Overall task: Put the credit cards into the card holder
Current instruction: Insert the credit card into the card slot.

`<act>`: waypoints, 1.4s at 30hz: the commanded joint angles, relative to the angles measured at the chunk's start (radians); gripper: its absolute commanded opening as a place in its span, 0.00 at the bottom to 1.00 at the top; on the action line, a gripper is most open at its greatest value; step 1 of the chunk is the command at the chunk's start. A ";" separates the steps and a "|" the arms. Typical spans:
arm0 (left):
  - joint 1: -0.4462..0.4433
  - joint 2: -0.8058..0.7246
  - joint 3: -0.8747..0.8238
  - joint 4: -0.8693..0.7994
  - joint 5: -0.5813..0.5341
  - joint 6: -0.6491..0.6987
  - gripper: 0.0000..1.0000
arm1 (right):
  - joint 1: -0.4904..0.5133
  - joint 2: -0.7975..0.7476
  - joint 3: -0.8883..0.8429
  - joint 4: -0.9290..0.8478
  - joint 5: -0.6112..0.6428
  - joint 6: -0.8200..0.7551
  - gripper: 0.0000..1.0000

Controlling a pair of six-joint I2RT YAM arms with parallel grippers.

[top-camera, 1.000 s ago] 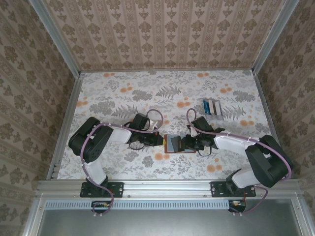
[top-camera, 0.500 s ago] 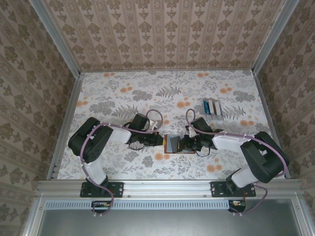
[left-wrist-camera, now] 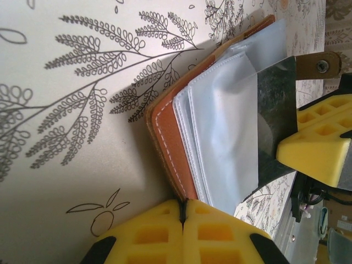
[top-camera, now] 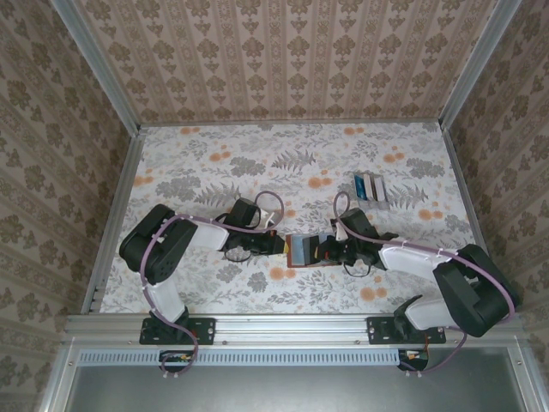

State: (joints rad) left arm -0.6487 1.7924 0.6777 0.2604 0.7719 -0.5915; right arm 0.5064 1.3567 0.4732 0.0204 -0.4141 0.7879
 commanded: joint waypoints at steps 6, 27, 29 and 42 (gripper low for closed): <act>-0.001 0.098 -0.053 -0.157 -0.166 0.029 0.00 | -0.014 0.024 -0.050 0.054 0.085 0.088 0.00; -0.003 0.117 -0.018 -0.174 -0.158 0.028 0.00 | 0.019 0.250 0.088 0.056 -0.121 -0.008 0.10; -0.003 0.118 -0.008 -0.192 -0.161 0.039 0.00 | 0.022 0.267 0.102 0.045 -0.134 -0.027 0.11; 0.000 0.110 0.009 -0.232 -0.169 0.058 0.00 | 0.021 0.152 0.171 -0.225 0.013 -0.163 0.36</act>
State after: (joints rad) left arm -0.6407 1.8126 0.7235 0.1841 0.7963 -0.5900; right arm 0.5228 1.5490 0.6422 -0.0406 -0.4976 0.6796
